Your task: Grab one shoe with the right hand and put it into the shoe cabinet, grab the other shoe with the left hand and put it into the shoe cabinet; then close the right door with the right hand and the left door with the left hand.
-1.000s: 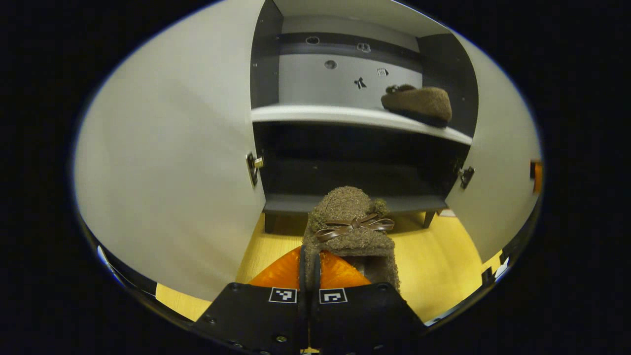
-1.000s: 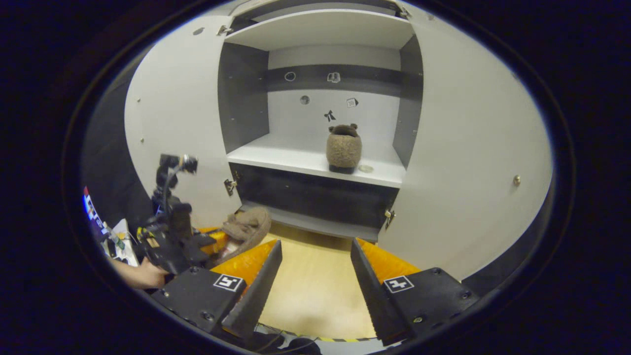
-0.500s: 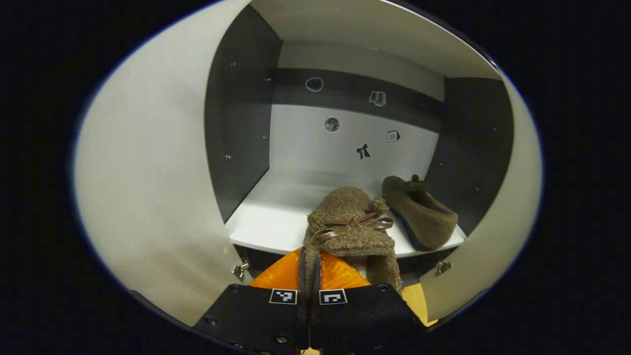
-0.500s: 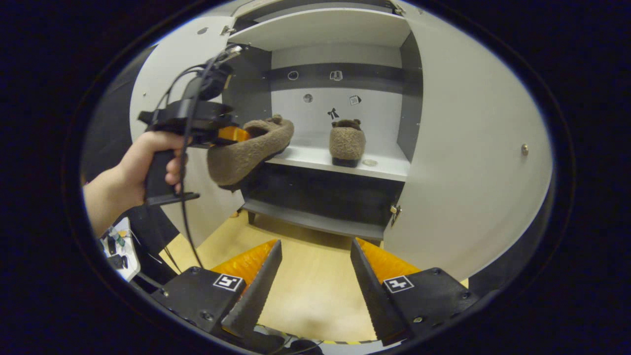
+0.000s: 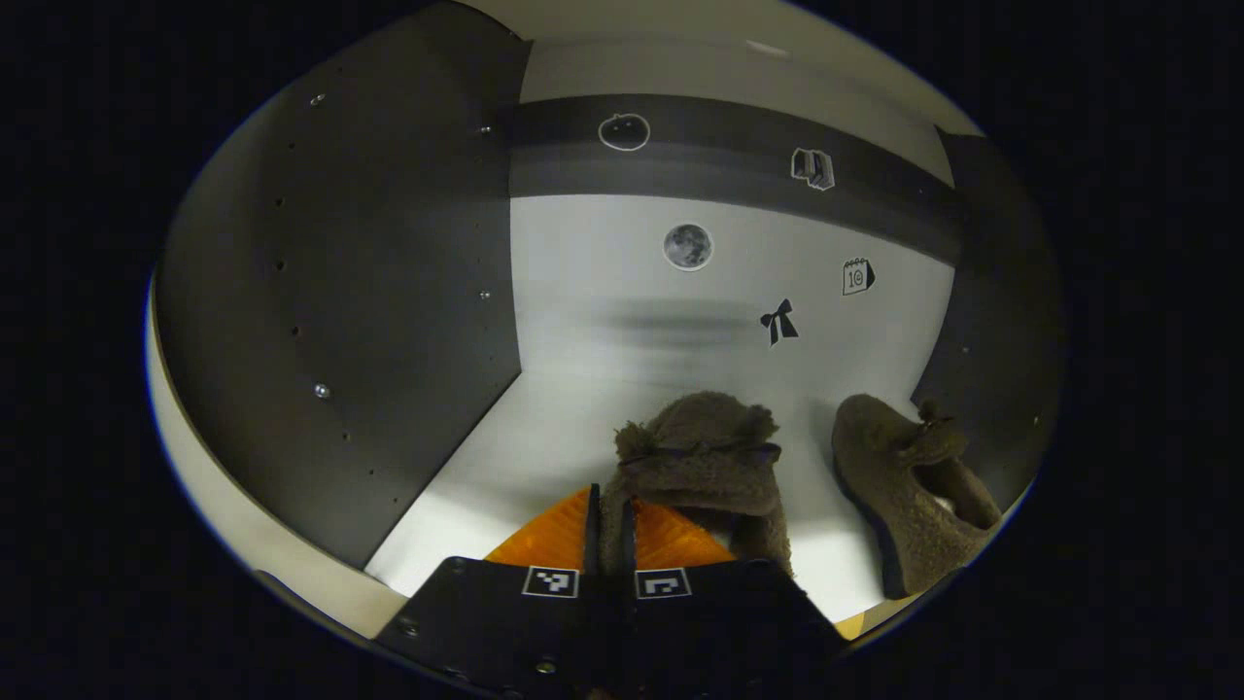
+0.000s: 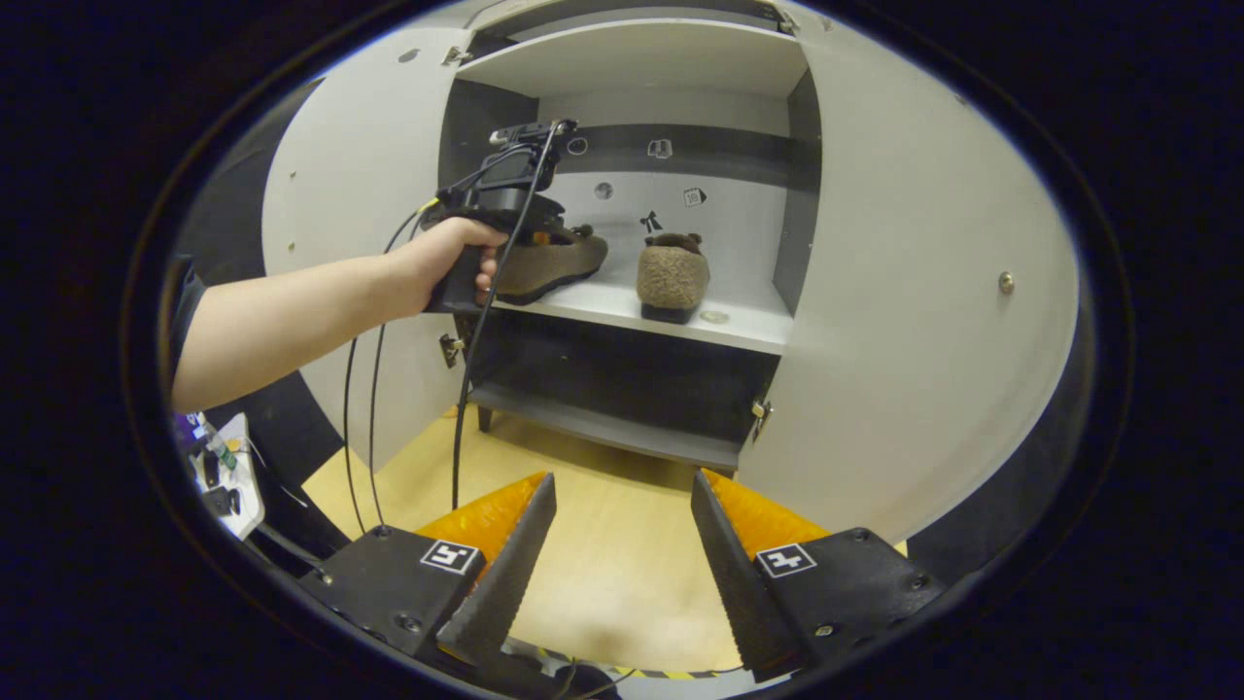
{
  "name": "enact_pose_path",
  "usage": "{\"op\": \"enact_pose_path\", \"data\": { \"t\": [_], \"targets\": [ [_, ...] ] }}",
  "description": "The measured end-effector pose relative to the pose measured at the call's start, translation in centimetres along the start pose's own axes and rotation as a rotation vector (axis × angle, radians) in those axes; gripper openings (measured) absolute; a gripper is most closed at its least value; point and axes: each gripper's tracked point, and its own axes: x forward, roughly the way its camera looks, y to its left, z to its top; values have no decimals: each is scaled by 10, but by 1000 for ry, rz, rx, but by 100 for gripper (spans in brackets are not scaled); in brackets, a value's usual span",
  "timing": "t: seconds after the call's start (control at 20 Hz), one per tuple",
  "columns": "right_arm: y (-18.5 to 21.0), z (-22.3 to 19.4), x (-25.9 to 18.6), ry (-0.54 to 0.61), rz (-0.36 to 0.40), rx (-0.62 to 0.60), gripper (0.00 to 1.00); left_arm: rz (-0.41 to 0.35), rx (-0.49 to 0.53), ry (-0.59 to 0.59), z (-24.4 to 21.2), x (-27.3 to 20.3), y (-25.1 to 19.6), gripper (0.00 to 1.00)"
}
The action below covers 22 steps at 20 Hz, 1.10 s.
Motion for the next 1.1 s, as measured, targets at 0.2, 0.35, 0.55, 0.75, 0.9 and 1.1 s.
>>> {"op": "enact_pose_path", "data": {
  "t": [0.2, 0.35, 0.55, 0.75, 0.9, 1.1],
  "targets": [
    [2, 2, 1, -8, 17, 0, 89, 2, -58, 7, -3, -17, 14, 32],
    [5, 5, 1, -16, 34, 3, 89, -4, -82, -55, -3, -45, 23, 43],
    [8, 10, 0, -31, 48, 2, 89, -4, -4, -157, -2, -93, 21, 58],
    [12, 12, -2, -36, 66, -6, 89, -15, 82, -241, -7, -134, 5, 61],
    [12, 19, -9, -57, 73, -7, 89, -40, 154, -298, -15, -180, -6, 64],
    [10, 52, -28, -153, 94, 40, 93, -106, 245, -426, -30, -258, -22, 88]
  ]
}}
